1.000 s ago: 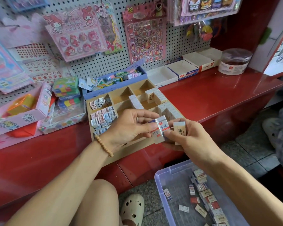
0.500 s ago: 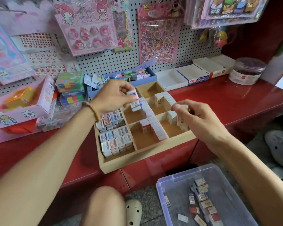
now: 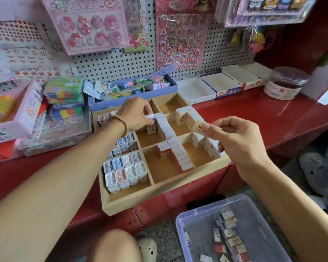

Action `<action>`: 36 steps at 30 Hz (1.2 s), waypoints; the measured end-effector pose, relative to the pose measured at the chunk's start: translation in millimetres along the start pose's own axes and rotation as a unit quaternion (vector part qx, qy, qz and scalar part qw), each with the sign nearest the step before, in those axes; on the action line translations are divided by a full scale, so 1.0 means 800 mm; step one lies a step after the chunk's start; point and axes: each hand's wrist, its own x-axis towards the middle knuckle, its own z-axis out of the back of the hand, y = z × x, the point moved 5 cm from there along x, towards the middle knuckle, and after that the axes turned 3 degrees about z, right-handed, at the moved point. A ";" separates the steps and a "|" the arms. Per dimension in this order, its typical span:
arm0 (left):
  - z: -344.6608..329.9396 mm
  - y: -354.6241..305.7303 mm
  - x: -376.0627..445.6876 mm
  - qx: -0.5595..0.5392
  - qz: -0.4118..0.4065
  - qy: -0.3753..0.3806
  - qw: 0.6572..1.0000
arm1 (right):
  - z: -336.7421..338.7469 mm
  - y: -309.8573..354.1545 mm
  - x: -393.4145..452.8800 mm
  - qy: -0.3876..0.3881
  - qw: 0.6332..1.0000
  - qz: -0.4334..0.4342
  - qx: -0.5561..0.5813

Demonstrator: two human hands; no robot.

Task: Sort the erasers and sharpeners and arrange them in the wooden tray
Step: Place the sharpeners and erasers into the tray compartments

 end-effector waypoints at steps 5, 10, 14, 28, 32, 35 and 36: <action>-0.005 0.000 -0.005 0.005 -0.013 -0.020 1.000 | -0.001 -0.010 0.004 -0.001 1.000 -0.020 0.023; -0.013 -0.007 -0.014 0.063 -0.043 -0.061 0.995 | -0.011 -0.016 0.003 0.012 0.997 -0.040 0.071; -0.020 -0.011 -0.020 0.101 -0.060 -0.062 0.991 | -0.013 -0.018 0.001 0.013 0.996 -0.048 0.079; 0.032 -0.136 -0.075 -0.283 -0.171 0.119 0.936 | -0.013 0.004 -0.008 0.069 0.996 0.007 0.055; 0.035 -0.152 -0.079 -0.281 -0.187 0.145 0.930 | -0.008 0.009 -0.006 0.066 0.996 0.011 0.064; 0.037 -0.157 -0.072 -0.256 -0.179 0.158 0.937 | 0.000 0.005 -0.001 0.052 0.997 -0.008 0.048; 0.036 -0.158 -0.068 -0.241 -0.176 0.158 0.941 | 0.005 0.002 0.002 0.043 0.998 -0.011 0.034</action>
